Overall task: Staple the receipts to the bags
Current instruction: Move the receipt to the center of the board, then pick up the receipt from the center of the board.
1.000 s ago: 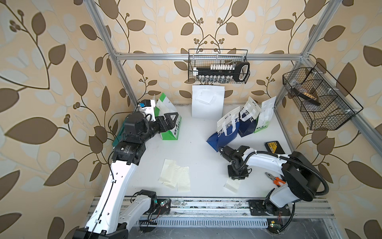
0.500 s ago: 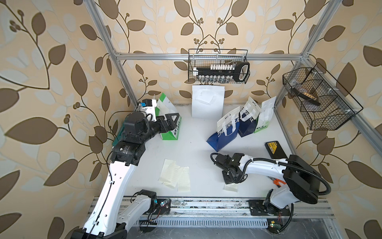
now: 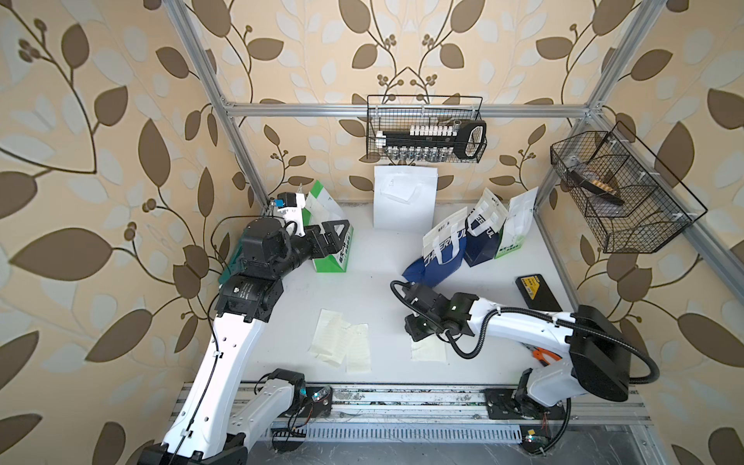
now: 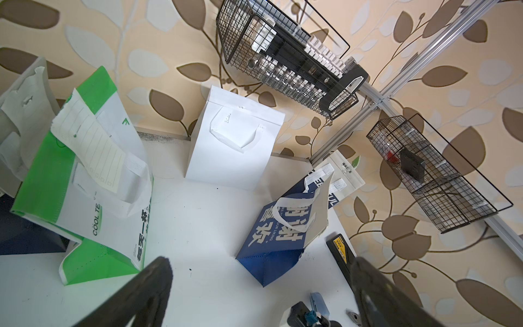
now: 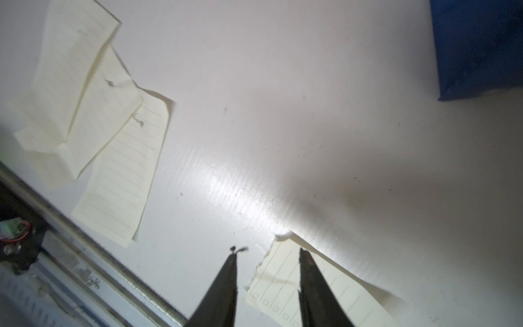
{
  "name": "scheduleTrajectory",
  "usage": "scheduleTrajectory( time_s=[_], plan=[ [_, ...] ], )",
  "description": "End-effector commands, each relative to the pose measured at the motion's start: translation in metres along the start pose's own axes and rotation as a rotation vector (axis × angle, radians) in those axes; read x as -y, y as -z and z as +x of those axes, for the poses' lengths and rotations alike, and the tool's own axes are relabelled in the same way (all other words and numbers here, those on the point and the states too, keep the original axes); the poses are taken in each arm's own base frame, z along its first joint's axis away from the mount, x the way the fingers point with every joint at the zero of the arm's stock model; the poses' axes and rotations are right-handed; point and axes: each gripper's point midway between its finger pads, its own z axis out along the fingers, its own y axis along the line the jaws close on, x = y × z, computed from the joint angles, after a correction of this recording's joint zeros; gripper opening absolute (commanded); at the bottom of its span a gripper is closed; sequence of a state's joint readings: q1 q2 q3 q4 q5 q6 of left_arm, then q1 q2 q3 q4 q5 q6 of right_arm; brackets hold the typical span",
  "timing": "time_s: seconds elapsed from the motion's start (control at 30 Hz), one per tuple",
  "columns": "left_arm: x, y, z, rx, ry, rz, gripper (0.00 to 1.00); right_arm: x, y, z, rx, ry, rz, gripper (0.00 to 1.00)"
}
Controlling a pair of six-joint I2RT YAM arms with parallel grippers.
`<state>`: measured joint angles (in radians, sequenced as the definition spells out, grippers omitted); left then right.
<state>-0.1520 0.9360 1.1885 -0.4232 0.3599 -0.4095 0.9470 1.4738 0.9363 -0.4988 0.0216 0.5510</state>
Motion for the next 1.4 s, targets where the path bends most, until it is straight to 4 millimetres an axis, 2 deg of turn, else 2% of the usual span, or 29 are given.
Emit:
scheduleTrajectory(
  time_s=[0.0, 0.1, 0.17, 0.33, 0.57, 0.6, 0.83, 1.17, 1.23, 1.37],
  plan=[
    [0.013, 0.008, -0.011, 0.04, -0.048, 0.035, 0.99, 0.016, 0.009, 0.007, -0.081, 0.015, -0.044, 0.45],
    [0.012, 0.007, -0.01, 0.036, -0.05, 0.03, 0.99, 0.035, 0.006, 0.016, -0.188, 0.067, -0.018, 0.5],
    [0.011, 0.007, -0.01, 0.039, -0.051, 0.026, 0.99, 0.05, 0.006, 0.017, -0.219, 0.033, 0.038, 0.51],
    [0.012, 0.006, -0.011, 0.039, -0.052, 0.027, 0.99, 0.066, 0.008, 0.015, -0.142, -0.117, 0.048, 0.57],
    [0.011, 0.003, -0.009, 0.029, -0.047, 0.03, 0.99, 0.068, -0.018, 0.021, -0.166, -0.174, 0.025, 0.61],
    [0.011, 0.003, -0.009, 0.027, -0.045, 0.031, 0.99, 0.076, -0.022, 0.021, -0.181, -0.211, 0.029, 0.61],
    [0.009, 0.001, -0.008, 0.027, -0.046, 0.022, 0.99, 0.087, -0.023, 0.053, -0.254, -0.283, 0.052, 0.59],
    [0.008, 0.0, -0.008, 0.024, -0.041, 0.019, 0.99, 0.067, -0.023, 0.083, -0.314, -0.359, -0.097, 0.45],
    [0.008, 0.0, -0.009, 0.023, -0.042, 0.018, 0.99, 0.067, -0.022, 0.085, -0.311, -0.361, -0.098, 0.39],
    [0.008, -0.002, -0.008, 0.018, -0.036, 0.025, 0.99, 0.068, -0.022, 0.085, -0.299, -0.37, -0.096, 0.22]
  ],
)
